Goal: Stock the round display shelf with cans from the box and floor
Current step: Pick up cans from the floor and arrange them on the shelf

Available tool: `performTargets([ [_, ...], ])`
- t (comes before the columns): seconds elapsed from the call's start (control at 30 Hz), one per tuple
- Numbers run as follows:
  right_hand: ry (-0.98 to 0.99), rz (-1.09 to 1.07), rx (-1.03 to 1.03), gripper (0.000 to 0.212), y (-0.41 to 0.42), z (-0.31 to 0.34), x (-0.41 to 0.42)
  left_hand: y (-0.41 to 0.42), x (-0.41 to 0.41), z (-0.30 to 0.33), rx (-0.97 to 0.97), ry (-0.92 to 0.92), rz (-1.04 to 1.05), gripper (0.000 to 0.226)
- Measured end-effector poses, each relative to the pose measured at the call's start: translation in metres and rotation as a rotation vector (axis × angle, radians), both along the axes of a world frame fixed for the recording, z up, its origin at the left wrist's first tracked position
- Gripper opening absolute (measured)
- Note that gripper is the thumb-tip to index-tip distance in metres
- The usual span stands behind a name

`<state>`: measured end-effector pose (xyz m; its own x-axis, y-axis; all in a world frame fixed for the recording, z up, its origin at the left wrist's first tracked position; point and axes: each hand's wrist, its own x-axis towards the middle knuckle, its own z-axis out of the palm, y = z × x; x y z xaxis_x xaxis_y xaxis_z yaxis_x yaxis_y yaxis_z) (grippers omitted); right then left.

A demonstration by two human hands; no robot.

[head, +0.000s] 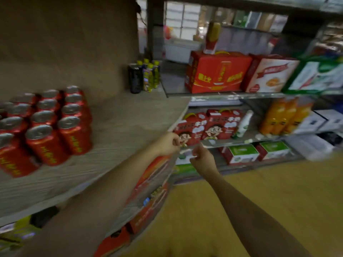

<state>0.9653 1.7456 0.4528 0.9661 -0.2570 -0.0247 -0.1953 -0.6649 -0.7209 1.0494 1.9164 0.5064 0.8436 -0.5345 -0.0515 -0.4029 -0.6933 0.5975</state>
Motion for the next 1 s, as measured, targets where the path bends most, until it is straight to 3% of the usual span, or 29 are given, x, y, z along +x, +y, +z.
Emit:
performTargets([
  [0.2,0.185,-0.161,0.061,0.026,-0.086,-0.084,-0.054,-0.090,-0.035,-0.122,0.138,0.212,-0.110,0.011],
  [0.3,0.267,-0.192,0.073,0.030,-0.125,-0.145,-0.078,-0.127,-0.058,-0.189,0.102,0.313,-0.010,0.034],
  [0.63,0.618,-0.365,0.129,0.036,-0.228,-0.397,-0.173,-0.219,-0.162,-0.431,0.176,0.627,0.189,0.049],
  [1.0,0.804,-0.259,0.053,0.044,-0.281,-0.638,-0.193,-0.311,-0.229,-0.683,0.221,0.808,0.305,0.051],
])
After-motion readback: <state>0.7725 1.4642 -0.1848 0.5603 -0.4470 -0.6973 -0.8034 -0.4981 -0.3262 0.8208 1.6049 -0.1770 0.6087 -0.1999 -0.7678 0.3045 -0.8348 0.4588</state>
